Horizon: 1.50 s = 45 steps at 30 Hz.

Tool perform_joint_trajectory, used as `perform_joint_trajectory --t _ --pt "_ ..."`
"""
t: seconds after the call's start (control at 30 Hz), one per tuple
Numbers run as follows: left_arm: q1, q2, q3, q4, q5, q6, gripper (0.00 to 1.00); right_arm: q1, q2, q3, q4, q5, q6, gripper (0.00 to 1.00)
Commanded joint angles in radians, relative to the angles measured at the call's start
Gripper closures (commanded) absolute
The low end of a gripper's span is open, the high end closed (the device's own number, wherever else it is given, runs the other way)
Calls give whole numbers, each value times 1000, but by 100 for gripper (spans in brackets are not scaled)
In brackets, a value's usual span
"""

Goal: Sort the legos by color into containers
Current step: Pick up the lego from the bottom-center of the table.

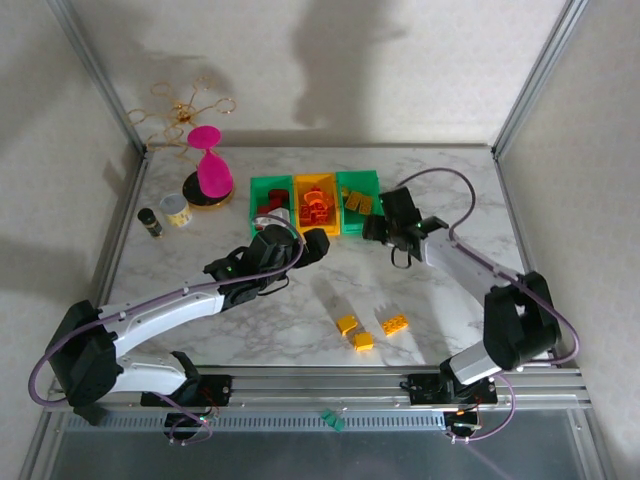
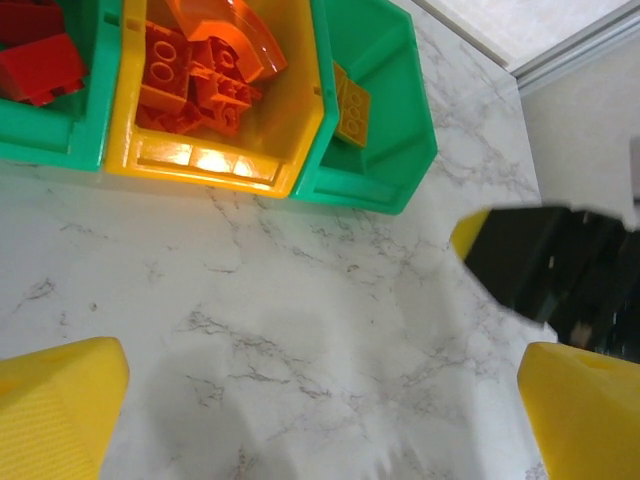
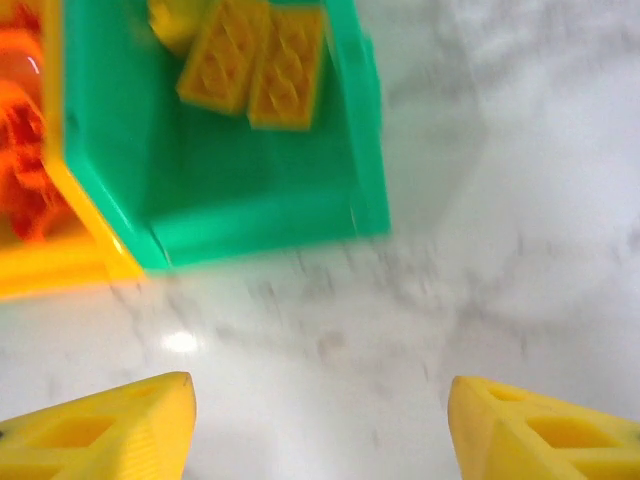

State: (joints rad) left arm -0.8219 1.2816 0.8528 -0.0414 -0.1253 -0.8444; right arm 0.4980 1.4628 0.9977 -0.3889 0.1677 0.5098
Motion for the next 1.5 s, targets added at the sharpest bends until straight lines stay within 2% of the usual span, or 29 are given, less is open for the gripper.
perform_joint_trajectory --t 0.0,0.17,0.3,0.5,0.67,0.87,1.03,1.17,1.47 --pt "-23 -35 -13 4 18 32 0 37 -109 -80 -146 50 113 28" --pt "-43 -41 -50 -11 31 66 0 97 -251 -218 -245 54 291 23" --pt "-62 -39 -88 1 59 91 0 191 -320 -309 -294 77 462 20" --pt "-99 -44 -120 -7 82 139 0 365 -357 -419 -322 76 699 17" --pt "-119 -50 -141 -8 100 159 0 419 -345 -459 -304 71 787 15" --pt "-128 -53 -153 -27 83 146 0 435 -297 -450 -285 93 804 14" --pt "-128 -80 -171 -39 48 126 0 436 -232 -416 -226 102 768 19" --pt "-128 -103 -187 -47 36 119 0 436 -165 -367 -250 141 737 27" --pt "-128 -109 -200 -70 7 94 0 436 -112 -379 -226 118 692 48"
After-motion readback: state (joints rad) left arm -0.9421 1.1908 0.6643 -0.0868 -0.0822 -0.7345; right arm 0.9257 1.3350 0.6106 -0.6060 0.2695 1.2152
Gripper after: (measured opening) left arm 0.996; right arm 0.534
